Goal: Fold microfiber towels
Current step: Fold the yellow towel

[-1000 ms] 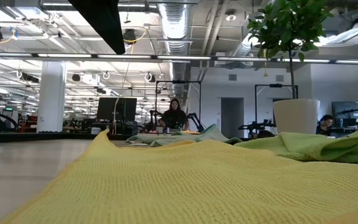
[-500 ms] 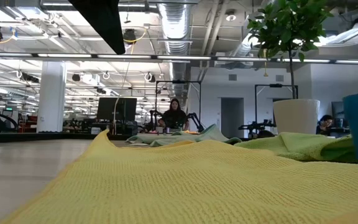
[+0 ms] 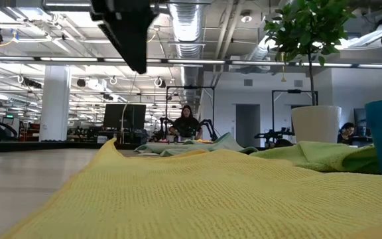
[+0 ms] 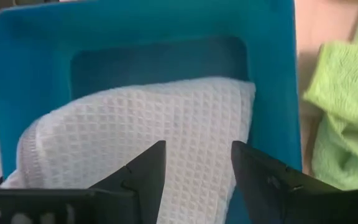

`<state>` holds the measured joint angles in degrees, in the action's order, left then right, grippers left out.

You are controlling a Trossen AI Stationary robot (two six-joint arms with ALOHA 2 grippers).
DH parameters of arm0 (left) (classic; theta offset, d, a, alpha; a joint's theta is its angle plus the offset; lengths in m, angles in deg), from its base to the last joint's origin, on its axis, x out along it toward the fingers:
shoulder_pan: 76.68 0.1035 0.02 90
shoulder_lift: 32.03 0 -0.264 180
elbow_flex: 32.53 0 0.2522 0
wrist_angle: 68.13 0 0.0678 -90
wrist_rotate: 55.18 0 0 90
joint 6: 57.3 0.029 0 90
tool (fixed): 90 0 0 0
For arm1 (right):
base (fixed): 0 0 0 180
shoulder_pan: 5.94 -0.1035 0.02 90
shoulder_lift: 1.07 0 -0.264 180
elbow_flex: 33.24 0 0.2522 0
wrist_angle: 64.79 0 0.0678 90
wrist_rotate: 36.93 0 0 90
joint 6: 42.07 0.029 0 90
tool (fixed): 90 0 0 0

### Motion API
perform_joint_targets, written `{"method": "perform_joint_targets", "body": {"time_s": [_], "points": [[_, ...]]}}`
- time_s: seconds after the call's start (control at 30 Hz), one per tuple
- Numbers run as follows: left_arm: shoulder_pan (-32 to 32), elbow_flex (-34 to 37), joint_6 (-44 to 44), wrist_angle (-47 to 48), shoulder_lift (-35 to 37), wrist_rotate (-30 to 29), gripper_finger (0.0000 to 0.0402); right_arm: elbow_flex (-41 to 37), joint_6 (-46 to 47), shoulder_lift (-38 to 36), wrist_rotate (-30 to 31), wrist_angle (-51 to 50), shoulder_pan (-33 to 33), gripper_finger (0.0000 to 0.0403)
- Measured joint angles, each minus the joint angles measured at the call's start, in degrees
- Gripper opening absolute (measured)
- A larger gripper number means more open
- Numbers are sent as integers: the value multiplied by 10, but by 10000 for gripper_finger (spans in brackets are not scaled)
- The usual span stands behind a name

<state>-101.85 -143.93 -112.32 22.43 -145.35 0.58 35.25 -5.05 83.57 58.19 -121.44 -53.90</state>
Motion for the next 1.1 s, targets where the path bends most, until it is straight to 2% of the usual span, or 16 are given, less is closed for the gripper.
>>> {"method": "perform_joint_targets", "body": {"time_s": [0.2,0.5,0.77,1.1], "points": [[44,40,-13,-68,-1,70,139,11,-41,0,19,-1,6,205],[67,134,-43,-140,-2,134,139,22,-103,0,73,0,5,205],[68,166,-43,-179,-2,170,139,22,-106,0,76,0,12,205],[69,214,-41,-225,-2,175,139,22,-106,0,78,-1,22,205]]}}
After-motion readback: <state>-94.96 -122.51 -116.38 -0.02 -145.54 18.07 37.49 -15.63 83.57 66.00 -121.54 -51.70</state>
